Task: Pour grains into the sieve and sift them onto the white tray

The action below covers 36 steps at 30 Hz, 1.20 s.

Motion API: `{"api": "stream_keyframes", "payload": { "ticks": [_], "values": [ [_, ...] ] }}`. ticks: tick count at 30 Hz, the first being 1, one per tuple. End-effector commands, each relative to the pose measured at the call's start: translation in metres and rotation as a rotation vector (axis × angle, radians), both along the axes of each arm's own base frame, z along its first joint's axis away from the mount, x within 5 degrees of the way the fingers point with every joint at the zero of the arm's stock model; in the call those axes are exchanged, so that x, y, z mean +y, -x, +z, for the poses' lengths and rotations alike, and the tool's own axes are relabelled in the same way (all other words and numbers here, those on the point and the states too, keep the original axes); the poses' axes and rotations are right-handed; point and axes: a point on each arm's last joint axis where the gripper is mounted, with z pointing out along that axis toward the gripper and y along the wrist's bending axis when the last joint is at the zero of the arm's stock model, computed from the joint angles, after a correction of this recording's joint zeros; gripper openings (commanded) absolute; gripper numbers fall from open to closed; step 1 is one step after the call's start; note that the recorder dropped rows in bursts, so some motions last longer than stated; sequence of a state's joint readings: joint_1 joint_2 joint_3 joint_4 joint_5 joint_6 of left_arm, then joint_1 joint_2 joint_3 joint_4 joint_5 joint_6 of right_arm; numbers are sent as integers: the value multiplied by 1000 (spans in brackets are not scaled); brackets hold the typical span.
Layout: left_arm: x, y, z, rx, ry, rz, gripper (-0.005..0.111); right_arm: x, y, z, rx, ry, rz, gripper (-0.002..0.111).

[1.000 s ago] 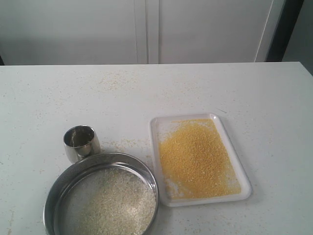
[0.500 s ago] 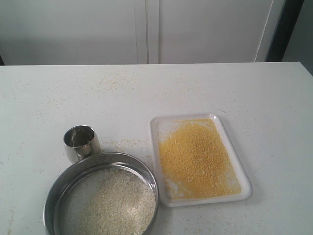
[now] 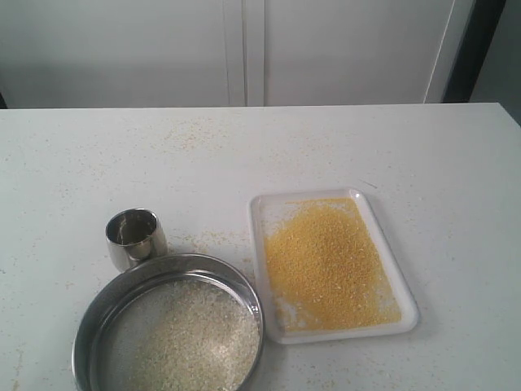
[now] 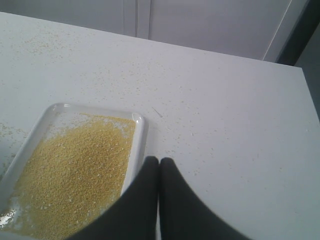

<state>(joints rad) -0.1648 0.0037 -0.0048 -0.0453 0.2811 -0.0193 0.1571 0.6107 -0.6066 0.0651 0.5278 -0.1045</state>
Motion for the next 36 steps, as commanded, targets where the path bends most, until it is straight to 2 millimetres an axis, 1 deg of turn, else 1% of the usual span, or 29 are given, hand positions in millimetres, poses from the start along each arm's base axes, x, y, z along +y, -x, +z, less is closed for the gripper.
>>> {"api": "stream_keyframes", "payload": {
  "ticks": [1,9,11,13,14,19,21,23,30,36],
  "values": [
    [0,0,-1,3,17,4,0,-1,1,1,-11,0,-12,0],
    [0,0,-1,3,17,4,0,-1,1,1,-11,0,-12,0],
    [0,0,-1,3,17,4,0,-3,2,4,-51,17,-12,0],
    [0,0,-1,3,17,4,0,-5,11,8,-103,34,-14,0],
    [0,0,-1,3,17,4,0,-6,17,6,-147,27,-16,0],
    [0,0,-1,3,17,4,0,-11,49,-11,-256,4,-21,0],
    [0,0,-1,3,17,4,0,-12,59,-14,-282,-8,-21,0],
    [0,0,-1,3,17,4,0,-13,63,-17,-295,-11,-21,0],
    [0,0,-1,3,17,4,0,-13,66,-18,-300,-11,-21,0],
    [0,0,-1,3,17,4,0,-13,63,-30,-271,-51,-38,0]
  ]
}}
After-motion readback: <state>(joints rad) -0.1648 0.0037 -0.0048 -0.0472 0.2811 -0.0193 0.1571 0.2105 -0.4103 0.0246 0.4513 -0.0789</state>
